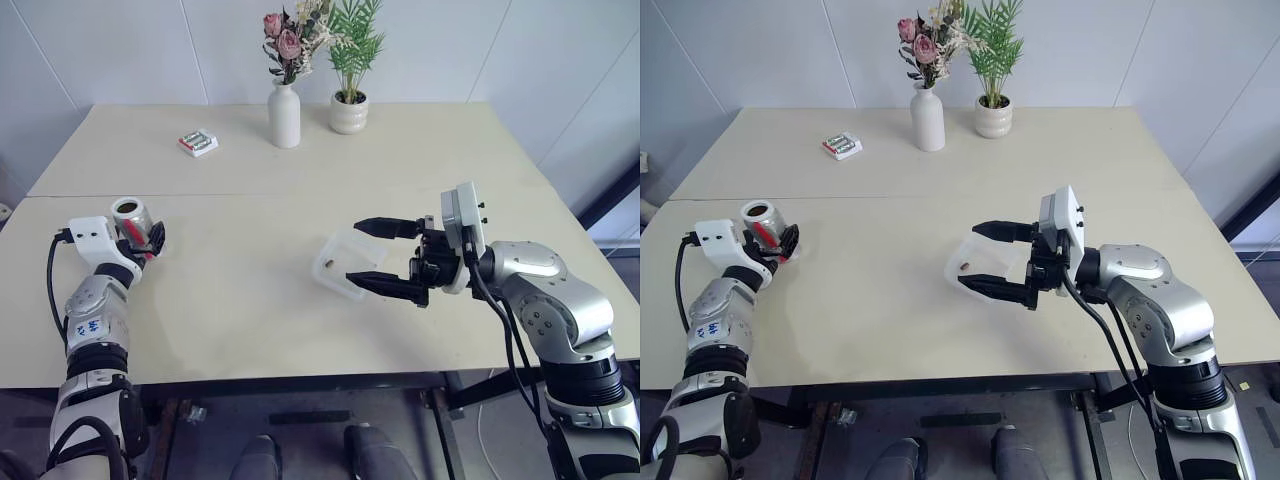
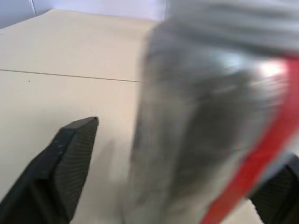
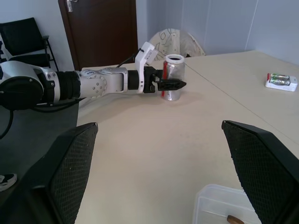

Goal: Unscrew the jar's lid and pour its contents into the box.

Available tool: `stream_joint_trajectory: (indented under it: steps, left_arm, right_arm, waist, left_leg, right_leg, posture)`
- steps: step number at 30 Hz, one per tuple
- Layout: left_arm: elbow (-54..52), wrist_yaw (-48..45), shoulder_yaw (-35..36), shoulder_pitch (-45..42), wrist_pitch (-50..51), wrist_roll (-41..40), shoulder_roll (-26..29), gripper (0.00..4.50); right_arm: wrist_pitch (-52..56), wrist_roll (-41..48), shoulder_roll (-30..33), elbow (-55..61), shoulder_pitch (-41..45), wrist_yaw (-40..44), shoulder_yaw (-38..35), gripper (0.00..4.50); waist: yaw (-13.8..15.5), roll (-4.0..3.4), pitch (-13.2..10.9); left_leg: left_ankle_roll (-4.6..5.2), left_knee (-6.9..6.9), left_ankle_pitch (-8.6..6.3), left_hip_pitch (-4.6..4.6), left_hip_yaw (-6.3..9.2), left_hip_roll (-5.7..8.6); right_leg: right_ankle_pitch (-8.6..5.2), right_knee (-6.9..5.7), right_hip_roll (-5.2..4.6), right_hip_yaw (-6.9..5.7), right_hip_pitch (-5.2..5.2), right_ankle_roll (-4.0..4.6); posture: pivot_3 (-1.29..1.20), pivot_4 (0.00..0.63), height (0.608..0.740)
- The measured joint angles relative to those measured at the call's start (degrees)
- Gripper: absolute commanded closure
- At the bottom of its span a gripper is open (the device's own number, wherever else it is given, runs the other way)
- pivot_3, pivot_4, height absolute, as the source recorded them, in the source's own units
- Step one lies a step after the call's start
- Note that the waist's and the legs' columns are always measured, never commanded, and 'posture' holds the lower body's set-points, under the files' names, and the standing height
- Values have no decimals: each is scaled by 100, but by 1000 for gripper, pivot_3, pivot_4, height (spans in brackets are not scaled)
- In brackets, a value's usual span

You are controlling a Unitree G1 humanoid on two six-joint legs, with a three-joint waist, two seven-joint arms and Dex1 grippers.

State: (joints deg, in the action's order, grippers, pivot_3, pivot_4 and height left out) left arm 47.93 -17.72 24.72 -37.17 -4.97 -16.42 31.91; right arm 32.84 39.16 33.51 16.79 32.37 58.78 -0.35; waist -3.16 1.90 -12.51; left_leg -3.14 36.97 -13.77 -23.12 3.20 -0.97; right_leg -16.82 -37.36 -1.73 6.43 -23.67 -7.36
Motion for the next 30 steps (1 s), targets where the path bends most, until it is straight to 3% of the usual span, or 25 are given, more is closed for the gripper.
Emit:
stream_joint_trajectory:
  steps: [7,17,20,23,26,30]
  left_arm:
    - [-1424,-139,8,834,512,-46,254,26]
    - [-4247,-437,639,3153,1837,-486,639,26]
    - [-4989,-1122,750,3892,1845,-683,819,26]
    - [-5594,-2476,942,4422,1768,-1317,1235,26]
    - [-5996,-3300,1003,4472,1668,-1617,1548,26]
    - [-6153,-3967,682,4367,1428,-1614,1751,26]
  right_arm:
    - [-10,26,26,-1,-43,62,-5,0]
    - [-41,21,84,-52,-116,188,-2,0]
    - [-92,11,226,-87,-120,331,-14,0]
    - [-395,-128,433,-153,-178,595,-29,0]
    - [-708,-280,521,-278,-253,821,-43,0]
    - [-1041,-519,658,-419,-468,972,-75,0]
  waist:
    - [-21,0,0]
    - [-6,2,2]
    - [-2,2,2]
    - [21,4,3]
    - [21,3,2]
    - [6,2,2]
  left_leg:
    - [-6,-17,-4,3,-4,-7]
    - [-6,-91,-4,5,-7,-14]
    - [-9,-103,-6,4,-8,-18]
    - [-15,-108,-9,3,-7,-22]
    - [-14,-109,-9,5,-14,-22]
    - [-9,-112,-12,5,-28,-20]
  right_leg:
    - [-3,12,-2,1,-1,5]
    - [-11,65,-12,-6,-8,23]
    - [-15,83,-13,-10,-9,31]
    - [-37,98,-16,-20,-7,72]
    - [-68,110,-18,-16,-2,131]
    - [-60,117,-15,-6,-3,115]
  posture:
    - [0,150,740]
    - [0,150,740]
    - [0,150,740]
    - [0,150,740]
    - [0,150,740]
    - [0,150,740]
